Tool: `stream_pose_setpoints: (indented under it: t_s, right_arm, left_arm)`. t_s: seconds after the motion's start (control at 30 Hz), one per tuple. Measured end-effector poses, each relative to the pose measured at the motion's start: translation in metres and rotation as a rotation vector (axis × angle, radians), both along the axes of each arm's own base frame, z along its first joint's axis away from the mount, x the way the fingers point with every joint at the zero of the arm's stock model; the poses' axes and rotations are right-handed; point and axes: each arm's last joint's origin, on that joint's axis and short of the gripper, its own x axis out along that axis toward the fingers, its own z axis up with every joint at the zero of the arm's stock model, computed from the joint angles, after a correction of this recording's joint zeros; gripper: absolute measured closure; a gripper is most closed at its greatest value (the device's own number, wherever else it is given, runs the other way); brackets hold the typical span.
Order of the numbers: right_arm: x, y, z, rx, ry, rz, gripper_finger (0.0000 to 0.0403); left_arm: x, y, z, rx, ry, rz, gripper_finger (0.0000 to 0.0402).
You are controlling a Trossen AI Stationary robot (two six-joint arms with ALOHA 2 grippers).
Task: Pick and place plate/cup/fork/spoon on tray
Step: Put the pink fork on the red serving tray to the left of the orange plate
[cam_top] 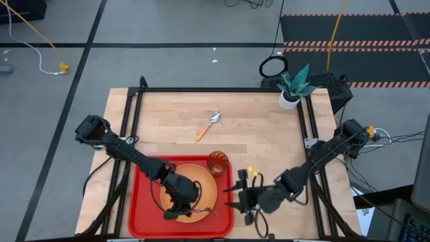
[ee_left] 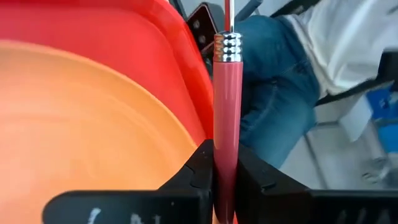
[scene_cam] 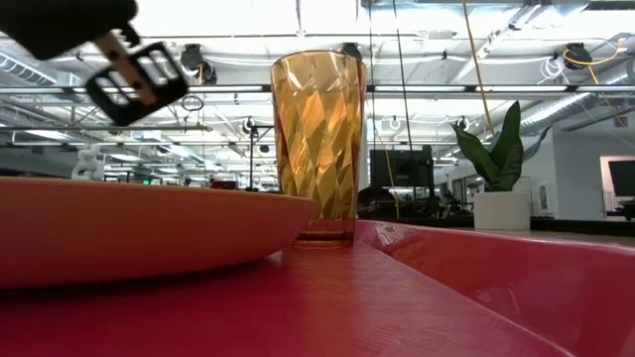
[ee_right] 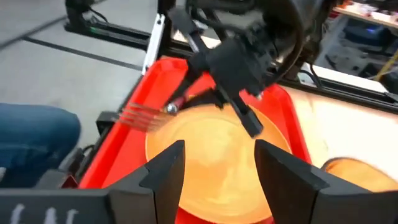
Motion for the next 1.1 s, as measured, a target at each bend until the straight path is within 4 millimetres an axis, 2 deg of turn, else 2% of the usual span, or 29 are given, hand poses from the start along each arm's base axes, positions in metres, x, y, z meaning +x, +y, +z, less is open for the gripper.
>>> stream_pose_setpoints:
  t_s: [0.13,0.3,0.43,0.53,0.7,0.77,0.93,1.1]
  right_arm:
    - [-0.003,0.015,-0.016,-0.072,0.003,-0.050,0.0216]
    - [-0.014,0.034,-0.013,-0.116,-0.055,-0.016,0.0216]
    - [-0.023,0.045,-0.012,-0.149,-0.081,0.018,0.0216]
    - [-0.026,0.047,-0.012,-0.186,-0.084,0.008,0.0216]
    - [-0.028,0.045,-0.019,-0.210,-0.078,0.001,0.0216]
    - [-0.030,0.044,-0.024,-0.221,-0.066,0.002,0.0216]
    - [-0.029,0.040,-0.029,-0.208,-0.092,-0.006,0.0216]
    - [-0.031,0.039,-0.035,-0.204,-0.129,0.001,0.0216]
  left_arm:
    - [-0.009,-0.015,0.000,-0.074,0.148,0.088,0.0376]
    - [-0.029,-0.040,-0.003,-0.097,0.304,0.170,0.0358]
    - [-0.044,-0.052,-0.008,-0.058,0.406,0.285,0.0372]
    - [-0.052,-0.058,-0.005,-0.058,0.418,0.372,0.0377]
    - [-0.068,-0.065,0.010,-0.065,0.359,0.501,0.0374]
    - [-0.080,-0.067,0.014,-0.044,0.375,0.543,0.0372]
    - [-0.123,-0.067,0.024,0.023,0.454,0.740,0.0376]
    - [-0.166,-0.067,0.030,0.010,0.390,1.019,0.0373]
